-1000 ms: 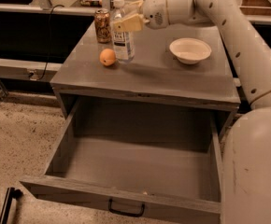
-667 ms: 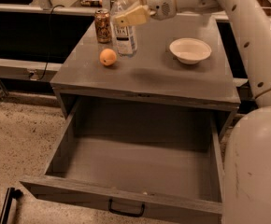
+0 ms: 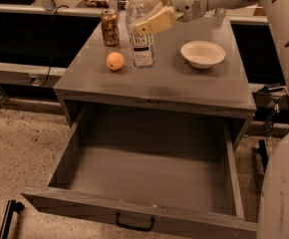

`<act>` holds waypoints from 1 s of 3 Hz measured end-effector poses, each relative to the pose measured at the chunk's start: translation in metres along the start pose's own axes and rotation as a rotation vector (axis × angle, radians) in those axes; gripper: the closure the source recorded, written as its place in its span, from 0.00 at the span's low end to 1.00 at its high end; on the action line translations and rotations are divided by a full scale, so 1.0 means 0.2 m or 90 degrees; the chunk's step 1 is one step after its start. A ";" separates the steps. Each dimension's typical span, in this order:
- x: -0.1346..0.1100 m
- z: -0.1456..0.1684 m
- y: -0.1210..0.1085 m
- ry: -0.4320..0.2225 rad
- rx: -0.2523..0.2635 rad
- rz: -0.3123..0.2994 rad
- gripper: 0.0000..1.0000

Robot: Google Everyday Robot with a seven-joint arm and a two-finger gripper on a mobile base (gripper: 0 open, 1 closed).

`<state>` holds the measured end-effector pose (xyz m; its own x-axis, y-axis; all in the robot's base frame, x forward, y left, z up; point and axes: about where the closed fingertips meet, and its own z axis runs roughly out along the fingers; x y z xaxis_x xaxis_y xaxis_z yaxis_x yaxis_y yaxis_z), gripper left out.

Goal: Place blue plastic bottle into top drawer

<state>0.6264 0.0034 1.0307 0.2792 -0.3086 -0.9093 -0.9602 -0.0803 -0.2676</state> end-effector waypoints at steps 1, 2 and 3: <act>0.14 0.10 0.23 -0.011 -0.083 0.078 1.00; 0.14 0.10 0.23 -0.011 -0.083 0.078 1.00; 0.15 0.14 0.24 -0.037 -0.092 0.092 1.00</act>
Offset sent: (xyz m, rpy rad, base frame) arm -0.0261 -0.0013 -0.0237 -0.0009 0.1045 0.0553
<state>0.5886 0.0174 0.9806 0.1344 -0.2720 -0.9529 -0.9804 -0.1761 -0.0880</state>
